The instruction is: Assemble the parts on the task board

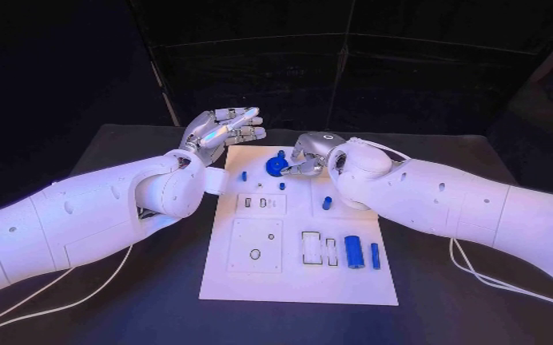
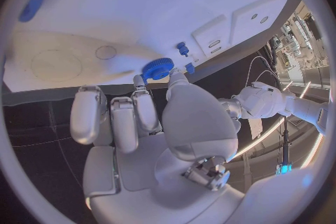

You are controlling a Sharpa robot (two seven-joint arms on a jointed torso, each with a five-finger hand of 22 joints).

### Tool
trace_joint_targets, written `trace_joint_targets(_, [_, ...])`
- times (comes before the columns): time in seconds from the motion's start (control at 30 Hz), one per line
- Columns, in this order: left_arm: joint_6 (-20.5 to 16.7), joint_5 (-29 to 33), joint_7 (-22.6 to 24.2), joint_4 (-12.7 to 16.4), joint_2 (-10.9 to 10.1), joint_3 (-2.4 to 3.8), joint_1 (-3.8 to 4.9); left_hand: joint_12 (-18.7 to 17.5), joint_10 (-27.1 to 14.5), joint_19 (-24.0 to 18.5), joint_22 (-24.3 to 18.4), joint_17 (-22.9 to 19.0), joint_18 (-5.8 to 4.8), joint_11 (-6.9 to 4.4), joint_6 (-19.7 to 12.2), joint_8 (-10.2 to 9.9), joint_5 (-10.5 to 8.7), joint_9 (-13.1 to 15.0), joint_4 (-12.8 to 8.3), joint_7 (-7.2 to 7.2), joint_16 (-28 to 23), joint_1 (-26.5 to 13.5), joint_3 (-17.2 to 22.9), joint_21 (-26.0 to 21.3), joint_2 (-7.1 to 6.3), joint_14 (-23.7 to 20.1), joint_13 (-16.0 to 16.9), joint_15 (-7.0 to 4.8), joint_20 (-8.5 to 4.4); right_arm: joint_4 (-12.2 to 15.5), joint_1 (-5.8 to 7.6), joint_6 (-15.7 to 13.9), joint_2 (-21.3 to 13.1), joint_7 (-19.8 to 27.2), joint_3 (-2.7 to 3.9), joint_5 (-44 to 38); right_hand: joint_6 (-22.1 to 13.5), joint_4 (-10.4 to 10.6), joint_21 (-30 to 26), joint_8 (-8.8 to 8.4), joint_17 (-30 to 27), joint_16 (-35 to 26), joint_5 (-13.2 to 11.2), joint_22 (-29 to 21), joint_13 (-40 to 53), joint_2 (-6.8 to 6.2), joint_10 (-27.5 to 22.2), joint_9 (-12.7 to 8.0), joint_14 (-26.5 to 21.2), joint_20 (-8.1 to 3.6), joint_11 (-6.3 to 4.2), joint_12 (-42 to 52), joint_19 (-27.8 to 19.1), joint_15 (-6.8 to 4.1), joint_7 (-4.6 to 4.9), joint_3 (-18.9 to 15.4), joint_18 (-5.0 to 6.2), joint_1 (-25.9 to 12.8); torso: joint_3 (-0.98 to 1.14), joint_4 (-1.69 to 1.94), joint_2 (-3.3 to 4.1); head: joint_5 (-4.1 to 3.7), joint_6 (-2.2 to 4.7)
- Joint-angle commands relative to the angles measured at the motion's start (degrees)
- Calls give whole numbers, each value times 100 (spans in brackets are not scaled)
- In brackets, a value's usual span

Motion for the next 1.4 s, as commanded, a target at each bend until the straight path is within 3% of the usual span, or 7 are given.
trace_joint_targets(0.03, [70,-4,24,5,-13,5,13,-27,-47,48,-8,-9,34,13,-25,-37,18,-5,-25,262,-32,17,-2,-37,39,8,-4,31,-4,188,12,-724,-196,339,2,343,10,-9,24,-3,828,28,104,3,421,23,46,0,465,16,8,17,43,41,20,-40,-82,130,5,-22,-9,4,15])
trace_joint_targets(0.27, [86,-4,32,10,-52,5,12,-27,-47,48,-8,-9,34,13,-25,-37,18,-4,-29,261,-32,21,-1,-38,41,8,-4,31,-4,761,22,-1096,-1101,1661,2,1761,69,-312,-156,14,534,-112,306,-358,241,82,-127,7,389,12,-12,-195,-174,26,6,-27,-12,878,18,-71,-40,13,36])
trace_joint_targets(0.37, [105,-4,45,16,-61,4,11,-27,-46,49,-8,-9,34,13,-25,-37,19,-4,-32,261,-32,24,0,-39,42,9,-4,31,-4,825,26,-1070,-1414,2175,3,2250,176,-568,-338,61,401,-190,649,-711,-17,12,-378,21,350,-9,-43,-493,-376,-7,-27,7,55,1318,32,-98,-55,12,55])
trace_joint_targets(0.57, [138,-4,50,16,-57,4,10,-26,-45,50,-8,-9,35,12,-24,-36,19,-4,-41,260,-32,33,2,-41,43,10,-3,31,-4,684,33,-863,-1876,2767,6,2836,210,-827,-375,63,497,-163,653,-747,-81,-57,-419,12,375,-29,-62,-562,-387,-21,-37,2,58,1698,36,-110,-53,-51,94])
trace_joint_targets(0.8, [173,-4,50,-12,-22,3,8,-23,-40,52,-8,-8,35,10,-20,-34,19,-2,-53,256,-32,44,5,-42,46,14,-2,29,-4,273,27,-700,-1979,3076,6,3019,158,-967,-382,28,552,-145,658,-746,-108,-92,-435,-2,389,-32,-53,-589,-379,-16,-23,-16,55,1873,59,-90,-38,-151,78])
trace_joint_targets(1.03, [186,-4,45,-51,-3,1,4,-23,-40,52,-8,-8,35,10,-20,-34,19,-2,-53,256,-32,44,5,-42,46,14,-2,29,-4,-86,11,-479,-1938,3090,4,3068,-2,-1034,-407,-20,597,-128,626,-789,-161,-89,-485,-20,400,-20,-22,-642,-400,6,13,-46,62,1925,30,-85,-48,-209,57])
trace_joint_targets(1.4, [184,-4,39,-66,24,1,2,-22,-37,54,-9,-8,36,8,-18,-33,19,-2,-62,253,-32,53,7,-44,48,17,-1,28,-4,-331,-2,-150,-1917,2972,3,2921,-210,-1121,-446,-19,606,-130,659,-852,-231,-94,-572,-20,398,13,20,-712,-439,42,57,-89,73,1982,19,-74,-53,-182,35])
